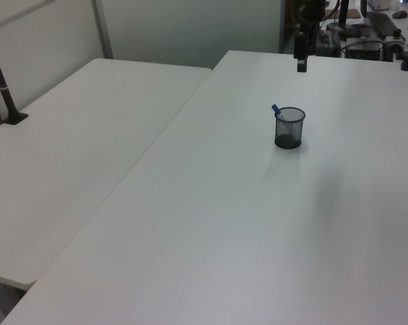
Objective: Remove the marker
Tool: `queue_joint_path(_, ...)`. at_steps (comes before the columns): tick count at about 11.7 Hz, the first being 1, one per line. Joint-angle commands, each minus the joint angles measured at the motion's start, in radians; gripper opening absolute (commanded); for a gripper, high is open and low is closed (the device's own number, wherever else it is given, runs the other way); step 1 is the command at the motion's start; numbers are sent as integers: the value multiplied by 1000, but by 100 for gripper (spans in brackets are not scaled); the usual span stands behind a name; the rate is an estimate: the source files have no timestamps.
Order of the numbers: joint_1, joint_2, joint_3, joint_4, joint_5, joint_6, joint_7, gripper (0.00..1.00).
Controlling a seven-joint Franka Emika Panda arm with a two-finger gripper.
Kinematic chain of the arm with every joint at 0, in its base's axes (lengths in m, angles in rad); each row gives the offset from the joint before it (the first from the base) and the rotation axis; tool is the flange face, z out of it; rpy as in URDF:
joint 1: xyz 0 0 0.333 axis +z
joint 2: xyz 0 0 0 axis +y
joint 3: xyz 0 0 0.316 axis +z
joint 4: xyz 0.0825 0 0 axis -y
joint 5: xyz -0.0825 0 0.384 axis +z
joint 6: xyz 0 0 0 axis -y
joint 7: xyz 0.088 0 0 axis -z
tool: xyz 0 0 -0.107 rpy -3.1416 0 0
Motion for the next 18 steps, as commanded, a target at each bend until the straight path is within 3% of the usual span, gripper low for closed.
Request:
queue_joint_path(1, 7, -3, -12, -3, 26, 5, -28, 100)
queue_joint_path(18, -4, 9, -12, -15, 24, 57, -34, 100)
